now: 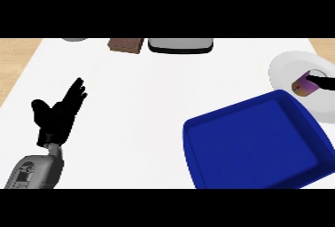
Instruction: Pick the can from the tray and place it in the plate
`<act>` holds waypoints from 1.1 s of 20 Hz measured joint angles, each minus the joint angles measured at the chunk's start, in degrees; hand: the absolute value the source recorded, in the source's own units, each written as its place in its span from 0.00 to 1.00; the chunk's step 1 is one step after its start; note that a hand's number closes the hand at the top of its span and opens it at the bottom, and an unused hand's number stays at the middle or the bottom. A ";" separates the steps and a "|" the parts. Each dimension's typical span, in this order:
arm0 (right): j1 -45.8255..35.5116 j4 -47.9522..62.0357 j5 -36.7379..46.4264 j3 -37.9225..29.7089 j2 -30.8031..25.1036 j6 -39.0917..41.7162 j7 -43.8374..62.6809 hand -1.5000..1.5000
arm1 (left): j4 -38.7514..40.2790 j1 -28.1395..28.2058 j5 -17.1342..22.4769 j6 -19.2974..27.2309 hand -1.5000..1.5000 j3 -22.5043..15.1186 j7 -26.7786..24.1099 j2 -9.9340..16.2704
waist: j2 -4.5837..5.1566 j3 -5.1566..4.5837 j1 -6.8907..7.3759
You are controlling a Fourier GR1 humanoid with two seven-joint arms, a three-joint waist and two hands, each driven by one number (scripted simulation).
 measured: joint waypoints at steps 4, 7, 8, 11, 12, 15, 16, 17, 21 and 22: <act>-1.59 -0.11 -5.71 -4.11 -0.21 4.83 -0.29 0.00 | -0.24 0.68 -0.21 -0.01 0.50 0.33 -0.26 0.12 | -0.22 -0.09 -0.44; -1.84 1.18 -9.40 -6.50 -1.35 11.27 1.69 0.00 | -0.27 0.88 0.01 -0.37 0.50 0.85 0.01 0.53 | -0.32 -0.13 -0.75; -1.71 1.52 -10.44 -7.04 -1.50 13.37 2.02 0.00 | -0.25 1.04 0.14 -0.56 0.50 1.10 -0.02 0.70 | -0.33 -0.13 -0.80; -0.70 2.59 -13.06 -8.44 -3.40 19.17 2.38 0.00 | -1.47 1.05 -0.11 -0.27 0.50 0.80 0.86 0.23 | -0.29 -0.14 -0.75; -0.16 2.94 -13.57 -8.54 -3.40 20.12 1.96 0.00 | -1.63 0.52 -0.33 0.23 0.50 0.61 1.69 -0.23 | -0.27 -0.13 -0.73; 1.93 3.08 -15.26 -8.94 -4.67 23.15 -0.15 0.00 | -1.28 0.63 -0.38 -0.22 0.50 1.13 1.23 -0.21 | -0.22 -0.13 -0.71; 2.79 3.33 -15.73 -9.12 -5.16 23.90 -1.12 0.00 | -0.56 0.43 -0.63 -0.17 0.50 1.21 0.72 -0.41 | -0.18 -0.12 -0.70; 3.27 3.83 -16.04 -9.27 -5.65 24.26 -2.13 0.00 | -0.55 0.19 -0.74 -0.17 0.50 1.17 0.98 -0.53 | -0.13 -0.10 -0.59; 4.62 4.76 -17.14 -9.19 -7.28 25.18 -3.66 0.00 | -0.48 -0.34 -0.72 -0.65 0.50 1.48 1.33 -0.86 | -0.09 -0.09 -0.43; 4.80 5.08 -17.36 -9.24 -8.04 25.67 -3.87 0.00 | 0.12 0.03 -1.19 -0.55 0.50 1.22 0.44 -1.25 | -0.05 -0.07 -0.38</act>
